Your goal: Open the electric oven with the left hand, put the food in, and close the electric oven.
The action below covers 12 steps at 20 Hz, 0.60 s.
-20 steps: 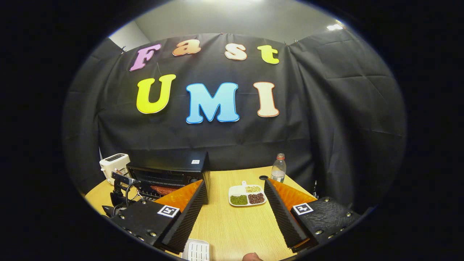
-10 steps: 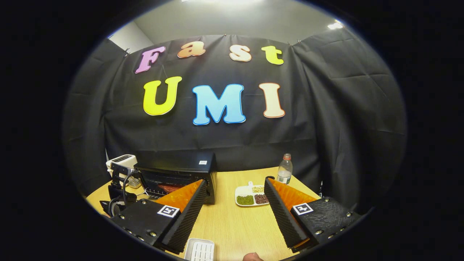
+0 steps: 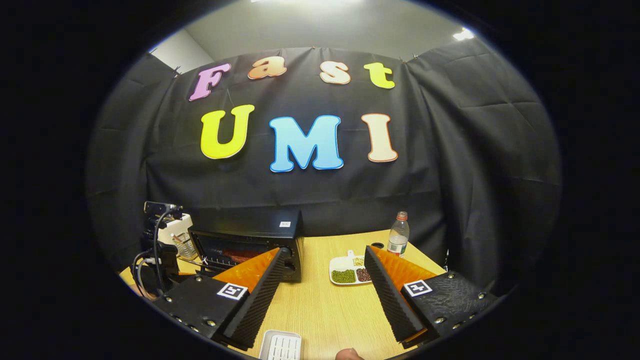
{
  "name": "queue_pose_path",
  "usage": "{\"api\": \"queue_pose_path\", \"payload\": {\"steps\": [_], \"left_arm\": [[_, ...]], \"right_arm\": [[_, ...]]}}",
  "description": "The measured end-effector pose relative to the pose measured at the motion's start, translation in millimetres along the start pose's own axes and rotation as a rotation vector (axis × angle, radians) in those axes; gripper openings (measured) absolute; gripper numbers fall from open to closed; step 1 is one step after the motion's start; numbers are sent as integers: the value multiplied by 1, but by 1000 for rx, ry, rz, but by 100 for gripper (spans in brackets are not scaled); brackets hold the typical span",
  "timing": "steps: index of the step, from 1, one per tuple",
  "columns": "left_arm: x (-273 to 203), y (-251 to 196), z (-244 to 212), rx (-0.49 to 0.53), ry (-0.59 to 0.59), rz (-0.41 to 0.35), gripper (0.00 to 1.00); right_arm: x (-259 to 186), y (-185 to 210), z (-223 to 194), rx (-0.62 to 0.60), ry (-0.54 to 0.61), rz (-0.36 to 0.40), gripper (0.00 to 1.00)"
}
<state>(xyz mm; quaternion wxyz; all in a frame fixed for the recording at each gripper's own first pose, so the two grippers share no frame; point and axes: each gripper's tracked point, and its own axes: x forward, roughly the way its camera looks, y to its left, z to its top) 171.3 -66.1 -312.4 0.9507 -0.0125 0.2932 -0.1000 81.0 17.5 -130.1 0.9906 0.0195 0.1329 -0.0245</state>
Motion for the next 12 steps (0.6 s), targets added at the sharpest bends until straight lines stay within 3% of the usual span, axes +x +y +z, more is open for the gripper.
{"api": "queue_pose_path", "payload": {"steps": [2, 3, 8, 12], "left_arm": [[-2, 0, 16, 24, -45, -5, 92], [-2, 1, 26, 40, -71, -7, 100], [25, 8, 57, 69, -115, -13, 97], [0, 17, 91, 60, -207, -12, 97]], "right_arm": [[1, 2, -1, 0, 3, -3, 98], [3, 3, -1, 1, 2, -4, 98], [7, 8, -2, 5, 8, -10, 98], [4, 9, 9, 3, -23, -9, 98]]}}
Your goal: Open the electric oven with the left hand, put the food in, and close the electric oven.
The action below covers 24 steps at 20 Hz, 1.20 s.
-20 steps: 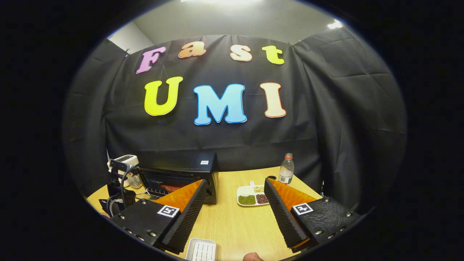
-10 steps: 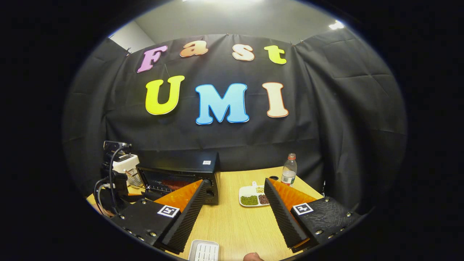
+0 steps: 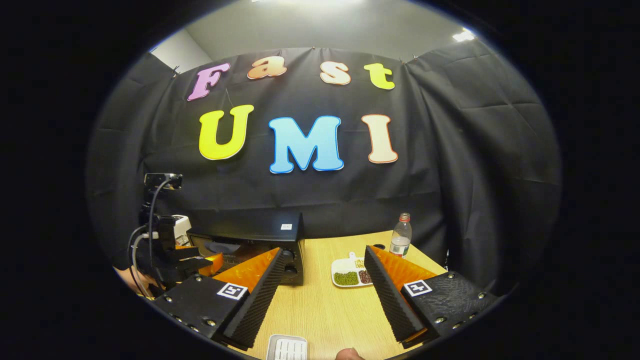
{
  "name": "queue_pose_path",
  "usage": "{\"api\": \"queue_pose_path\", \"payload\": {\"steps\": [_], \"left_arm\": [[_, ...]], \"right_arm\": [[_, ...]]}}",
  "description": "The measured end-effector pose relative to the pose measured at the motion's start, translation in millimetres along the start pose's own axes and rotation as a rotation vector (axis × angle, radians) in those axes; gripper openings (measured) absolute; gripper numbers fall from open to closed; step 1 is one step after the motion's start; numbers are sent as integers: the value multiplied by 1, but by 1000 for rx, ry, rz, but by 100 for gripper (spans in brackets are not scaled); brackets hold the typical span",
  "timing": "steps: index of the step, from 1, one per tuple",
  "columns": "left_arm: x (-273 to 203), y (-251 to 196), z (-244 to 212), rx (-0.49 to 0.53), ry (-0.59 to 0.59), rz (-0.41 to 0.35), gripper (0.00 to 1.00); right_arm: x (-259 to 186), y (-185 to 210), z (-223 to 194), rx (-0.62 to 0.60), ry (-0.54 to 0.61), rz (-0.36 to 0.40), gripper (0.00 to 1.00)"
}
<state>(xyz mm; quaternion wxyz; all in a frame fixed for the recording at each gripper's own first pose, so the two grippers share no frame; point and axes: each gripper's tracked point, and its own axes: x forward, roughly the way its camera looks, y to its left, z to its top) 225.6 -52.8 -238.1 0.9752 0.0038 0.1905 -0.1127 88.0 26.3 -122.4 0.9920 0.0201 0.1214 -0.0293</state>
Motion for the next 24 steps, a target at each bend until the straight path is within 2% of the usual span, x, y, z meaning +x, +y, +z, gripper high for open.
{"api": "queue_pose_path", "payload": {"steps": [6, 9, 10, 14, 16, 19, 24], "left_arm": [[-100, -8, 63, -7, -158, 55, 97], [-161, -15, 89, -13, -224, 110, 97], [-181, -19, 96, -15, -243, 125, 92], [-259, -29, 107, -28, -296, 184, 100], [-287, -34, 110, -21, -315, 196, 100], [-320, -34, 112, 9, -332, 215, 100], [-342, -24, 113, 10, -355, 216, 100]], "right_arm": [[-21, -8, 19, 7, -51, 80, 98], [-42, -21, 24, 11, -62, 122, 98], [-49, -26, 26, 10, -65, 128, 98], [-79, -44, 35, -16, -88, 162, 98], [-93, -53, 42, -34, -112, 163, 98], [-108, -58, 51, -27, -138, 154, 98], [-122, -59, 55, -26, -142, 127, 98]]}}
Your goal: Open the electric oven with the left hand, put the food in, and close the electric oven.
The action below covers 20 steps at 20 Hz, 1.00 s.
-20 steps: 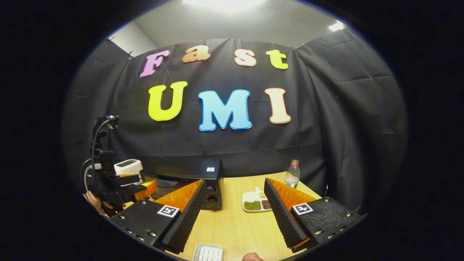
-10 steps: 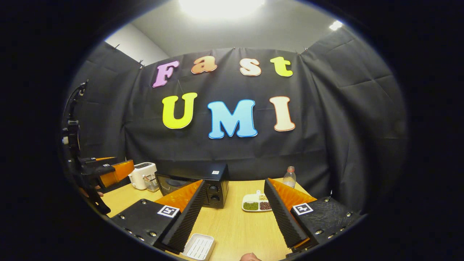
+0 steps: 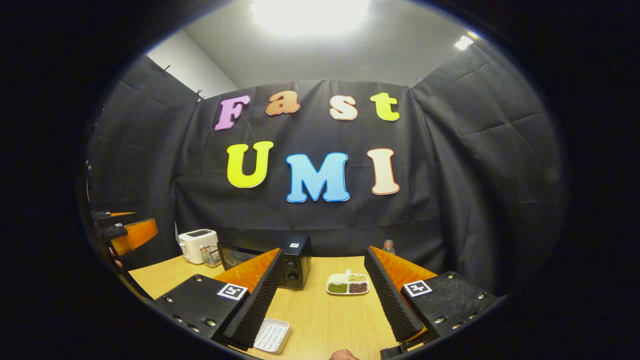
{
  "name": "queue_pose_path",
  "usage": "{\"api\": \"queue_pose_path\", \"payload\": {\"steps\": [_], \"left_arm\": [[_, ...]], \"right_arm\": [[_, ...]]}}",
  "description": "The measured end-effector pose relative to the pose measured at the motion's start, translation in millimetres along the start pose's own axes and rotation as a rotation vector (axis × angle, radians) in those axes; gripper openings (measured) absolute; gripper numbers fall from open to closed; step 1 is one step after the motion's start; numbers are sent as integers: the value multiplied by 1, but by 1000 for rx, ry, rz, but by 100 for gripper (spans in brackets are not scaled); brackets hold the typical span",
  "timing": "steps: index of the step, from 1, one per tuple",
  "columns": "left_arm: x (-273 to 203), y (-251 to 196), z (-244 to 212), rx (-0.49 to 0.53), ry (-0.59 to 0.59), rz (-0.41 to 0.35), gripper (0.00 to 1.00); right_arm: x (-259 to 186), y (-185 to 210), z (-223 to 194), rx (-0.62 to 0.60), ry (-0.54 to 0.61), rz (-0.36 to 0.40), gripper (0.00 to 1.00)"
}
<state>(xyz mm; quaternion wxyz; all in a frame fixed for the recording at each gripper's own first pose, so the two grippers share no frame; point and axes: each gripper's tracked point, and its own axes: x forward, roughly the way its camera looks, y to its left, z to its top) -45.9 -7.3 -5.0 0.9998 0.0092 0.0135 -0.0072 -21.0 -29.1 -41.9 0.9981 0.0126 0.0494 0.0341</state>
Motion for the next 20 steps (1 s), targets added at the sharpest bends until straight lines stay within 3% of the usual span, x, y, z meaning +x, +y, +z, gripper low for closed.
{"api": "queue_pose_path", "payload": {"steps": [6, 20], "left_arm": [[-1, 12, 3, -3, -20, -4, 100], [11, 26, 7, -8, -47, 5, 100]], "right_arm": [[-6, 6, 1, -9, 3, -26, 98], [0, 34, 6, -26, 8, 1, 98]]}}
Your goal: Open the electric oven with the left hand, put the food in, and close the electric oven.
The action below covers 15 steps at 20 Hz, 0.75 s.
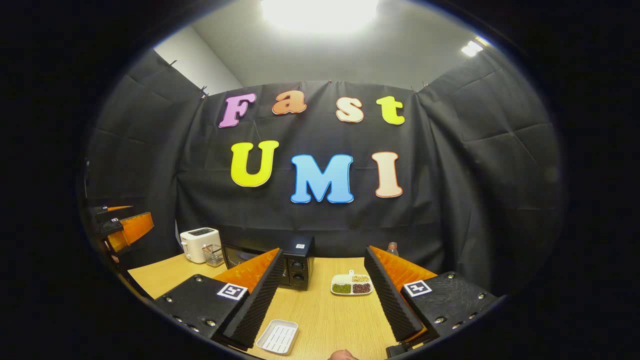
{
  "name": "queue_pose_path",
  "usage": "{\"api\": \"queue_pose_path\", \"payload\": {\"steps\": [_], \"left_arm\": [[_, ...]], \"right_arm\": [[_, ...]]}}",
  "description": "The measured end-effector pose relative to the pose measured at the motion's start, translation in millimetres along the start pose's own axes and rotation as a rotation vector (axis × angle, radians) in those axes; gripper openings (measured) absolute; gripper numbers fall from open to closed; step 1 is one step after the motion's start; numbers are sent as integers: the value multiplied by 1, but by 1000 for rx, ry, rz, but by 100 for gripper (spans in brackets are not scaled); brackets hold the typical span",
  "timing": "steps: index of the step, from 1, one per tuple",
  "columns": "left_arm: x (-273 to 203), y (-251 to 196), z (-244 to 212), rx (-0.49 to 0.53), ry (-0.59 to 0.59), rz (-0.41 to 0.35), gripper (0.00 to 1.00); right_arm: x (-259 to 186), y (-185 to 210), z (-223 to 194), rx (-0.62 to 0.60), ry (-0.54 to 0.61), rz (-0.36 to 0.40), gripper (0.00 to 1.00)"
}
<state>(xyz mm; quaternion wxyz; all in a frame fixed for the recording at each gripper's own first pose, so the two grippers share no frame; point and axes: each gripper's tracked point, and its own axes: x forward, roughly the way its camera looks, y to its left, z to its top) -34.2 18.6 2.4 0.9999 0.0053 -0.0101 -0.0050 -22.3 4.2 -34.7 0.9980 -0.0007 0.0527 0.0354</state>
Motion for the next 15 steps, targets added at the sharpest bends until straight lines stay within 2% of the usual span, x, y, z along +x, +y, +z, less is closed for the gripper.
{"api": "queue_pose_path", "payload": {"steps": [15], "left_arm": [[7, 11, -1, 1, -7, 3, 100]], "right_arm": [[5, 11, 2, 9, -11, -7, 98]]}}
